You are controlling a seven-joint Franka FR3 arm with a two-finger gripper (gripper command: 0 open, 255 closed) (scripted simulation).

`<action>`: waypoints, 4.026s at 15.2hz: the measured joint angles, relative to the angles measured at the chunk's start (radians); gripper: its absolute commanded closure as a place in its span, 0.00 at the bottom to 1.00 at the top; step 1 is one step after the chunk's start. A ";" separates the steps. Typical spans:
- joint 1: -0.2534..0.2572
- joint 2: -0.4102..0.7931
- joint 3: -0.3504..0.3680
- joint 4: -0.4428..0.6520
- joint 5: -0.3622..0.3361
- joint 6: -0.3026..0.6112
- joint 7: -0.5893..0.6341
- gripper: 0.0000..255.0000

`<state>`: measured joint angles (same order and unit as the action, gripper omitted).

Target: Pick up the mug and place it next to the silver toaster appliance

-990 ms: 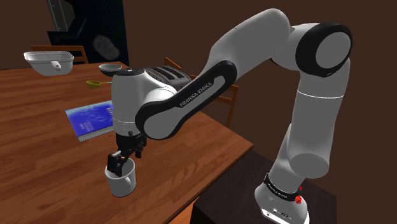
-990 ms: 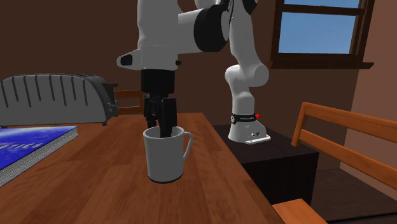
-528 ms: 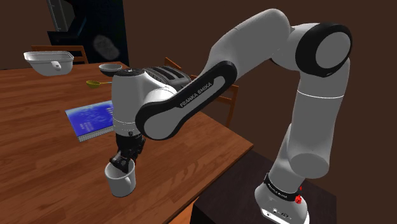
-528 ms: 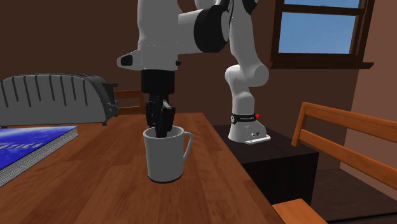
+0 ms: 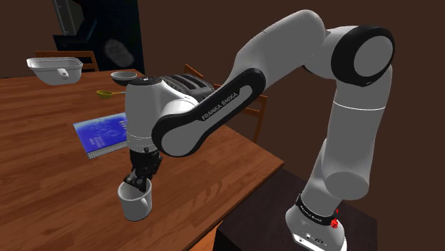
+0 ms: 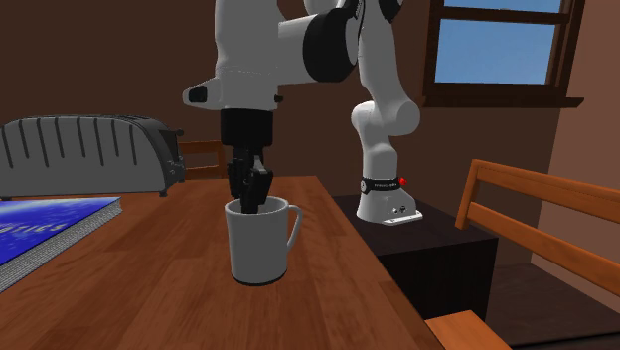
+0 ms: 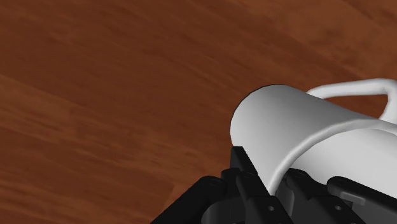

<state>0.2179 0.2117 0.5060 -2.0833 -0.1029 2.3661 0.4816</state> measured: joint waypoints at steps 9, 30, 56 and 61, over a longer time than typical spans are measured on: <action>-0.012 -0.064 0.012 0.040 0.046 -0.095 -0.029 1.00; -0.024 -0.159 0.018 0.224 0.106 -0.362 -0.064 1.00; -0.013 -0.130 0.026 0.608 0.089 -0.720 -0.046 1.00; -0.061 -0.171 -0.011 0.579 0.119 -0.729 -0.128 1.00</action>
<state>0.1571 0.0402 0.4946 -1.5045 0.0164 1.6371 0.3532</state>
